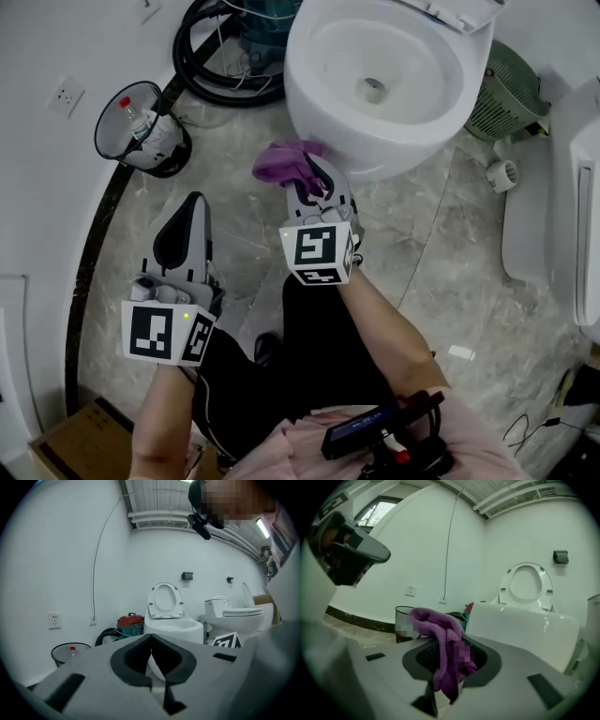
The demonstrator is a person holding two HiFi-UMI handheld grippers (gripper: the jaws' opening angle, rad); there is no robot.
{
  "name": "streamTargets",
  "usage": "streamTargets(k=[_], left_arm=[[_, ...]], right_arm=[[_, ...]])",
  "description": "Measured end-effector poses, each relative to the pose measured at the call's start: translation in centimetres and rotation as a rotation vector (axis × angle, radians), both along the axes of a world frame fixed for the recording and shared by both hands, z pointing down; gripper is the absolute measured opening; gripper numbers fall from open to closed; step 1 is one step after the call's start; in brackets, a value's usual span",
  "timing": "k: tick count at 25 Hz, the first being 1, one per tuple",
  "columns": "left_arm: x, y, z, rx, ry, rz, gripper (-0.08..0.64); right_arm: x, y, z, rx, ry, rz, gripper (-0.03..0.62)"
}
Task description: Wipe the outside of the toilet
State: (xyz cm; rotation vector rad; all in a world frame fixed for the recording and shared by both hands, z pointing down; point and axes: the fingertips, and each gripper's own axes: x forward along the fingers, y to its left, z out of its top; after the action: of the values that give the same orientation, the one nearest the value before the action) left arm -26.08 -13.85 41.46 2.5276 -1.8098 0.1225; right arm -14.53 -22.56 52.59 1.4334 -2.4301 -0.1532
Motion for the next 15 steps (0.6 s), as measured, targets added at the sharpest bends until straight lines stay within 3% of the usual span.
streamTargets(k=[9,15], left_arm=[[-3.8,1.7,1.1,-0.030,-0.023,-0.067,0.009],[-5.4,2.3,1.6,-0.048,-0.036,-0.092,0.009]], right_arm=[[-1.5,-4.4,5.3,-0.130,-0.096,0.098,0.106],[-1.1,-5.7,5.9,-0.112,-0.097,0.182,0.101]])
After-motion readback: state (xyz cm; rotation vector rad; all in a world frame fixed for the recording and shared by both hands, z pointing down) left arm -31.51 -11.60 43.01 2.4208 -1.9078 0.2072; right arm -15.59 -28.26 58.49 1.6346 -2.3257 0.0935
